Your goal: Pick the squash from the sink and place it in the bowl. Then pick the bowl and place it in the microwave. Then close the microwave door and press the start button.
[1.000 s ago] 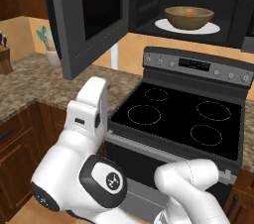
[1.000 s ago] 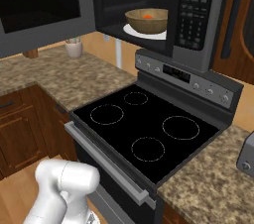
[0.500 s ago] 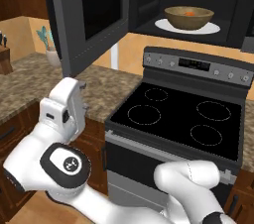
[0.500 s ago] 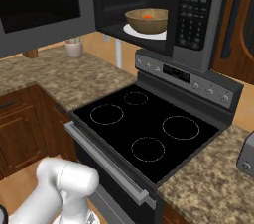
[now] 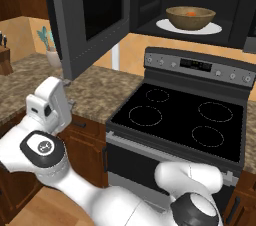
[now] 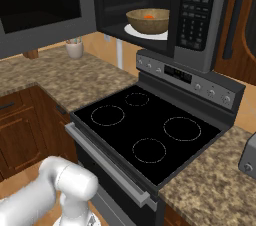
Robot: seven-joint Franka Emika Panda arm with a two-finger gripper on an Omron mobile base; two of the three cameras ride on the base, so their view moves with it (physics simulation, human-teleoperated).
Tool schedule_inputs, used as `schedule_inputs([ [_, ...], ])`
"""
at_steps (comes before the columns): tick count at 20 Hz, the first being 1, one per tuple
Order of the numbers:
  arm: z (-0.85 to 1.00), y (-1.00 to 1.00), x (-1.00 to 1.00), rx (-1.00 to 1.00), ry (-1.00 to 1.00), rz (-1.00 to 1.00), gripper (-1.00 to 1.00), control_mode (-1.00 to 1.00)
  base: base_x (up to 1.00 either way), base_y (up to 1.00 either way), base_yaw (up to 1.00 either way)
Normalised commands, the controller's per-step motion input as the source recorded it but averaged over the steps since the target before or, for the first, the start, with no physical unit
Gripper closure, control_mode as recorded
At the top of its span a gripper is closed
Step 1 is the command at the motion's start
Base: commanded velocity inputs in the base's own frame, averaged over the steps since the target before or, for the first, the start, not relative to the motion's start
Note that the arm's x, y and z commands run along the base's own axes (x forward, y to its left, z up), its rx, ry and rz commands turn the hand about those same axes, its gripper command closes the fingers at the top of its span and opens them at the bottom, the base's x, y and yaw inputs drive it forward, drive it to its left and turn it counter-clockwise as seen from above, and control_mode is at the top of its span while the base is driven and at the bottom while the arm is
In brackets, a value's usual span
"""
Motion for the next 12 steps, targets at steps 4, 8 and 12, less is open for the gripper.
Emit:
schedule_inputs([
  [4, 0.0, 0.38, 0.72, -0.02, 0.0, -0.07, -1.0, -1.0, 0.0, 0.0, 0.0],
  [8, -0.03, 0.25, 0.82, -0.08, 0.04, -0.05, -1.0, -1.0, 0.0, 0.0, 0.0],
  [12, -0.18, 0.54, 0.94, -0.1, 0.02, -0.06, -1.0, -1.0, 0.0, 0.0, 0.0],
])
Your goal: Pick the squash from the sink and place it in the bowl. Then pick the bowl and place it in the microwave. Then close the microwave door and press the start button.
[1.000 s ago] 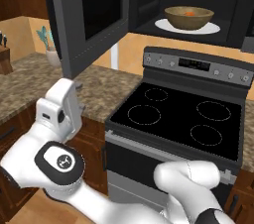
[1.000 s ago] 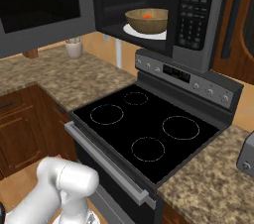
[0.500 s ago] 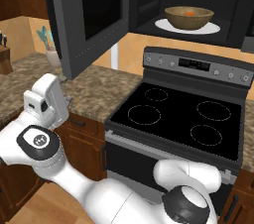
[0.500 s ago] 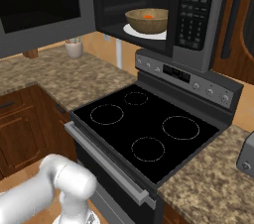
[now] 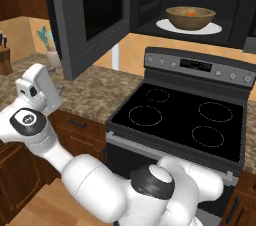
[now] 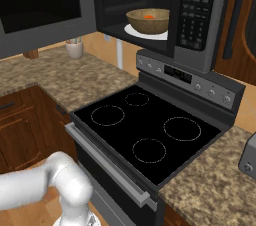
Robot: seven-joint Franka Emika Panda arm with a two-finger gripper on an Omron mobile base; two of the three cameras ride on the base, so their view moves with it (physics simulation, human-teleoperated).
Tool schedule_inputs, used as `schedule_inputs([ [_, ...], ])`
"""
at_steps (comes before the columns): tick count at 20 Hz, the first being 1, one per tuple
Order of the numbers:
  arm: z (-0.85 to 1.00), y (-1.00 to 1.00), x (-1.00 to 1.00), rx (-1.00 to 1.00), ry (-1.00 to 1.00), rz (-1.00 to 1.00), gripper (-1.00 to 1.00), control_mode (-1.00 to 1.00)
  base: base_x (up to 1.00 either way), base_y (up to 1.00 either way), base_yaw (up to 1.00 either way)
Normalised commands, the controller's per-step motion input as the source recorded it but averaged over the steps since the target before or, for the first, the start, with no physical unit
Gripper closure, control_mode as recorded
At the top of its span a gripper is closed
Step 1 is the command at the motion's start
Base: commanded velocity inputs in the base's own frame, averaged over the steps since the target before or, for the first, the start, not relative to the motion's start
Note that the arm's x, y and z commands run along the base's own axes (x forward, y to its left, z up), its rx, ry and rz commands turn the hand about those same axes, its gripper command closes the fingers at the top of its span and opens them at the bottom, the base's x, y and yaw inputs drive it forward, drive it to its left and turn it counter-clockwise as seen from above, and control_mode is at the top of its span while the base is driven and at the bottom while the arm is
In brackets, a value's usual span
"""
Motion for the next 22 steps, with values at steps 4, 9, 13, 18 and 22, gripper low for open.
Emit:
schedule_inputs([
  [4, 0.04, -0.02, 0.12, -0.01, 0.0, -0.07, -1.0, -1.0, 0.0, 0.0, 0.0],
  [9, 0.34, -0.6, -0.02, 0.04, -0.02, -0.04, -1.0, -1.0, 0.0, 0.0, 0.0],
  [13, 0.38, -0.86, 0.16, 0.06, 0.01, 0.0, -1.0, -1.0, 0.0, 0.0, 0.0],
  [18, 0.4, -0.82, -0.4, 0.07, -0.05, 0.0, -1.0, -1.0, 0.0, 0.0, 0.0],
  [22, 0.41, -0.33, -0.88, 0.0, -0.04, -0.04, -1.0, -1.0, 0.0, 0.0, 0.0],
])
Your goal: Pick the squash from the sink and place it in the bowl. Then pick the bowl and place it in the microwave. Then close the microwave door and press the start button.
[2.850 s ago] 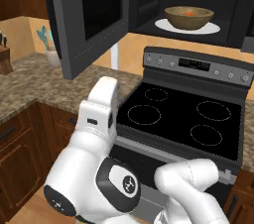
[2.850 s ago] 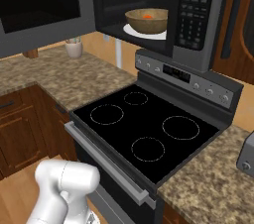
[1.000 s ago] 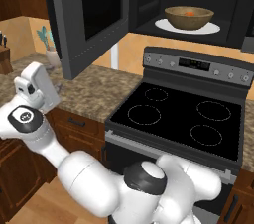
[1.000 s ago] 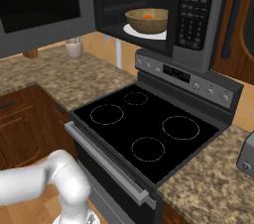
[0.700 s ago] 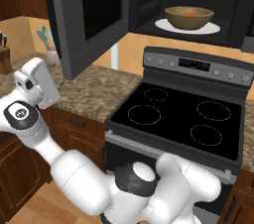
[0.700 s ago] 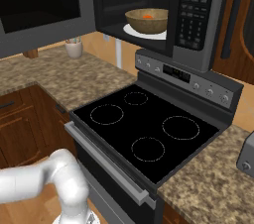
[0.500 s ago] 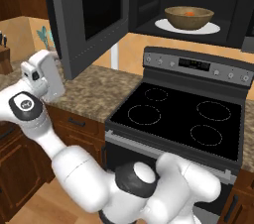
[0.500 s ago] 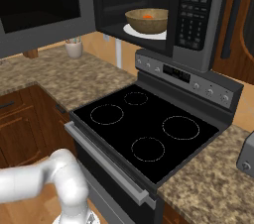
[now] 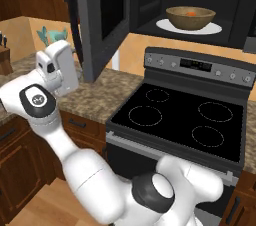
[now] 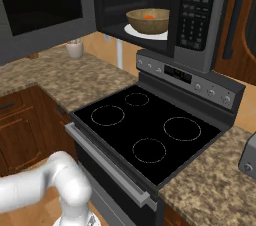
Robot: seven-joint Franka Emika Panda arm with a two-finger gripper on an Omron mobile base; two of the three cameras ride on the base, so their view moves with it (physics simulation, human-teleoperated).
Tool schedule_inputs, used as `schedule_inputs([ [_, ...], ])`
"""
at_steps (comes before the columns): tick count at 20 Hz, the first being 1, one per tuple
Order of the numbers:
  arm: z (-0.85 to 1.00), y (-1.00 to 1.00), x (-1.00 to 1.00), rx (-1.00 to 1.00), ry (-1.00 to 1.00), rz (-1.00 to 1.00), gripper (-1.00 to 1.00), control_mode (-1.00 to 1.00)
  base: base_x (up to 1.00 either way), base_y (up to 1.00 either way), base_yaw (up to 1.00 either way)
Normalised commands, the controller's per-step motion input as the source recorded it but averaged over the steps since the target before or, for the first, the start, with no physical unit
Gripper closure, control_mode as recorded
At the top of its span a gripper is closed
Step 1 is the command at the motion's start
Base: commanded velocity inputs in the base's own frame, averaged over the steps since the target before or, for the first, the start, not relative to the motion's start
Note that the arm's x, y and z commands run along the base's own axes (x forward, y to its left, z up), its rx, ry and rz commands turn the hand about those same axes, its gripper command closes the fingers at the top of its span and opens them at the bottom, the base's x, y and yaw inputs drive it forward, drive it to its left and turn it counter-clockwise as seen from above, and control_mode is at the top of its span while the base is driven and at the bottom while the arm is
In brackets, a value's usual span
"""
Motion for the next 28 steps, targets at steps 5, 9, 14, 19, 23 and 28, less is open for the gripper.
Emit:
schedule_inputs([
  [5, 0.32, -0.81, -0.89, 0.07, -0.04, -0.03, -1.0, -1.0, 0.0, 0.0, 0.0],
  [9, 0.19, -1.0, -0.32, 0.14, -0.01, 0.0, -1.0, -1.0, 0.0, 0.0, 0.0],
  [14, 0.09, -1.0, 0.0, 0.14, 0.0, 0.0, -1.0, -1.0, 0.0, 0.0, 0.0],
  [19, 0.2, -1.0, 0.0, 0.12, 0.0, 0.0, -1.0, -1.0, 0.0, 0.0, 0.0],
  [23, 0.35, -1.0, 0.01, 0.1, 0.0, 0.0, -1.0, -1.0, 0.0, 0.0, 0.0],
  [28, 0.24, -1.0, 0.06, 0.13, 0.0, 0.0, -1.0, -1.0, 0.0, 0.0, 0.0],
])
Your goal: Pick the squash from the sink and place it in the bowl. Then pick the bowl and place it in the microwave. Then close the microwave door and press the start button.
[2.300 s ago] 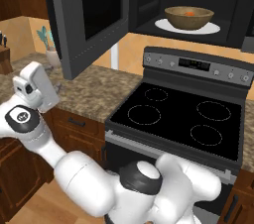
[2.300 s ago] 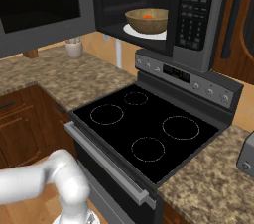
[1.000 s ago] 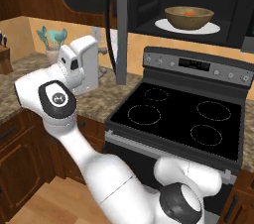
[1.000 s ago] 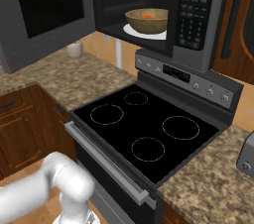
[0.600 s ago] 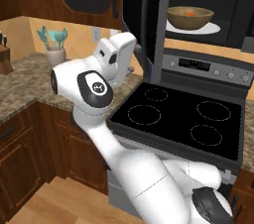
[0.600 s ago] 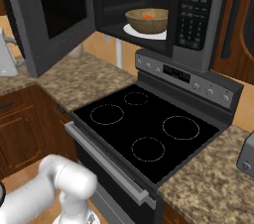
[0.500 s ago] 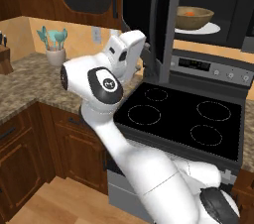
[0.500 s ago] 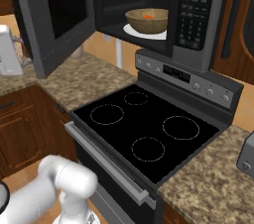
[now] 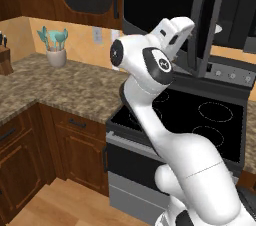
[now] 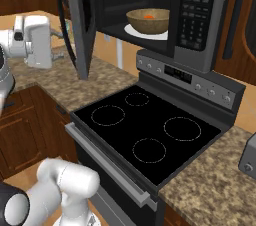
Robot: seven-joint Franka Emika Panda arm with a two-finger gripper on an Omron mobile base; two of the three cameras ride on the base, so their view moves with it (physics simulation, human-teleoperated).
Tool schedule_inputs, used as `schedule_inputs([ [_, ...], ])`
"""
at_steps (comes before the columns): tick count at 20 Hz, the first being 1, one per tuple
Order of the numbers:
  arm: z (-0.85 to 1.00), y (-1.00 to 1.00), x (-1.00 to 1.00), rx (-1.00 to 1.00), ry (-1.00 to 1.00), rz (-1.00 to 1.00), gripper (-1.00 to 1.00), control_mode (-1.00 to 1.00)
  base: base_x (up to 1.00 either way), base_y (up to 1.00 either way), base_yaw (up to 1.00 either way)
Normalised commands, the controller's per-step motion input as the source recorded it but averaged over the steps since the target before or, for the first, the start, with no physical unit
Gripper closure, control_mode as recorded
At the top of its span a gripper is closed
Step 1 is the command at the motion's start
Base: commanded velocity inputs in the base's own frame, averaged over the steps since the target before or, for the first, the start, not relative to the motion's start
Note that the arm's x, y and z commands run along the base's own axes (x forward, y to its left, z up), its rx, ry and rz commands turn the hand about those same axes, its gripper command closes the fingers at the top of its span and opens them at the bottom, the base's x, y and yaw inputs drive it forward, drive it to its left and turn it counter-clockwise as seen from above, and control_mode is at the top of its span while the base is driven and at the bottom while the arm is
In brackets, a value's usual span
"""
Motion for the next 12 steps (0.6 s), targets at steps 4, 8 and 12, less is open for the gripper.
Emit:
schedule_inputs([
  [4, 0.09, -0.98, 0.35, 0.13, 0.01, 0.01, -1.0, -1.0, 0.0, 0.0, 0.0],
  [8, 0.0, -0.74, 0.7, 0.14, -0.02, 0.07, -1.0, -1.0, 0.0, 0.0, 0.0],
  [12, 0.0, -0.11, 0.64, 0.09, -0.18, 0.07, -1.0, -1.0, 0.0, 0.0, 0.0],
])
